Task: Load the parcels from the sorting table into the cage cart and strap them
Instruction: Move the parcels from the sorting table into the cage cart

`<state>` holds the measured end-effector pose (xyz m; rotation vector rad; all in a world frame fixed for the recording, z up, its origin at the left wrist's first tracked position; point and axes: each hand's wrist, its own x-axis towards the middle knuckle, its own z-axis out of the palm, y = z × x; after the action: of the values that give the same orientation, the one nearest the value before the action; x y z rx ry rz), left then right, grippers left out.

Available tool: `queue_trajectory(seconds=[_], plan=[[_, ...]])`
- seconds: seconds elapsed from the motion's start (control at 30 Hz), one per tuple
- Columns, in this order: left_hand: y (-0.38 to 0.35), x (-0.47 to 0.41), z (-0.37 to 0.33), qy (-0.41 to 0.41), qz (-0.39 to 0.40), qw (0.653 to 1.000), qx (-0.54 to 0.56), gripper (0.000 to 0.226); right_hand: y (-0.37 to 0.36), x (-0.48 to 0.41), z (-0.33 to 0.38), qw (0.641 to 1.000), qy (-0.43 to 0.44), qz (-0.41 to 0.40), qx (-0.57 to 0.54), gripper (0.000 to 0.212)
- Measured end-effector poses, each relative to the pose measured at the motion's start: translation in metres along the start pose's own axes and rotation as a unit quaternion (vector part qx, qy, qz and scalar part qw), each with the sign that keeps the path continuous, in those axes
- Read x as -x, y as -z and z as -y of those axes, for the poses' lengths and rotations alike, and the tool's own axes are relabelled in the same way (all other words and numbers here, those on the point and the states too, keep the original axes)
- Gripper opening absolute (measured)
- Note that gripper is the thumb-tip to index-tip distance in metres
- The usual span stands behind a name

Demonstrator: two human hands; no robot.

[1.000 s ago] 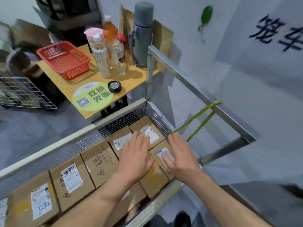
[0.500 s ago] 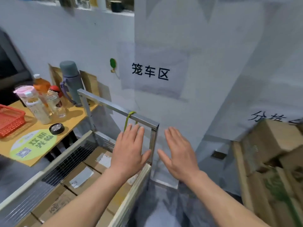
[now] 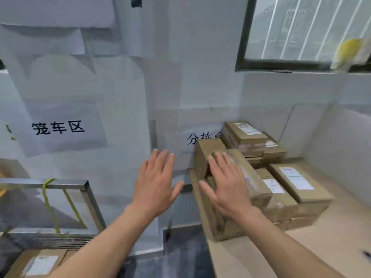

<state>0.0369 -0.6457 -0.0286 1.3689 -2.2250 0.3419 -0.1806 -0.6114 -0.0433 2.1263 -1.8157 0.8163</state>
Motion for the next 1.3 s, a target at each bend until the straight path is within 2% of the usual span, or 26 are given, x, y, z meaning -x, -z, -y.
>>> queue_trajectory(seconds=[0.27,0.43,0.53,0.63,0.8,0.93,1.07,1.17,1.3], plan=[[-0.025,-0.040,-0.086,-0.050,0.045,0.997,0.032,0.079,0.049,0.040,-0.086,0.991,-0.120,0.006,0.064,0.075],[-0.055,-0.051,-0.109,-0.018,0.107,0.989,0.097,0.080,0.053,0.054,-0.113,0.976,-0.212,0.040,0.032,0.082],[-0.075,-0.056,-0.116,0.003,0.140,0.980,0.141,0.081,0.052,0.053,-0.119,0.960,-0.270,0.074,-0.009,0.074],[-0.091,-0.061,-0.122,0.031,0.164,0.967,0.192,0.081,0.045,0.047,-0.125,0.935,-0.331,0.115,-0.053,0.075],[-0.114,-0.065,-0.125,0.079,0.231,0.941,0.235,0.080,0.031,0.029,-0.128,0.903,-0.381,0.147,-0.130,0.070],[-0.129,-0.070,-0.123,0.112,0.271,0.901,0.320,0.057,0.019,0.016,-0.129,0.888,-0.410,0.138,-0.154,0.067],[-0.132,-0.073,-0.122,0.145,0.273,0.857,0.413,0.044,0.008,0.008,-0.127,0.882,-0.418,0.128,-0.177,0.060],[-0.133,-0.074,-0.122,0.174,0.280,0.826,0.457,0.040,-0.003,0.005,-0.124,0.868,-0.413,0.133,-0.242,0.043],[-0.127,-0.071,-0.121,0.195,0.262,0.810,0.486,0.038,-0.010,0.005,-0.121,0.875,-0.411,0.103,-0.234,0.046]])
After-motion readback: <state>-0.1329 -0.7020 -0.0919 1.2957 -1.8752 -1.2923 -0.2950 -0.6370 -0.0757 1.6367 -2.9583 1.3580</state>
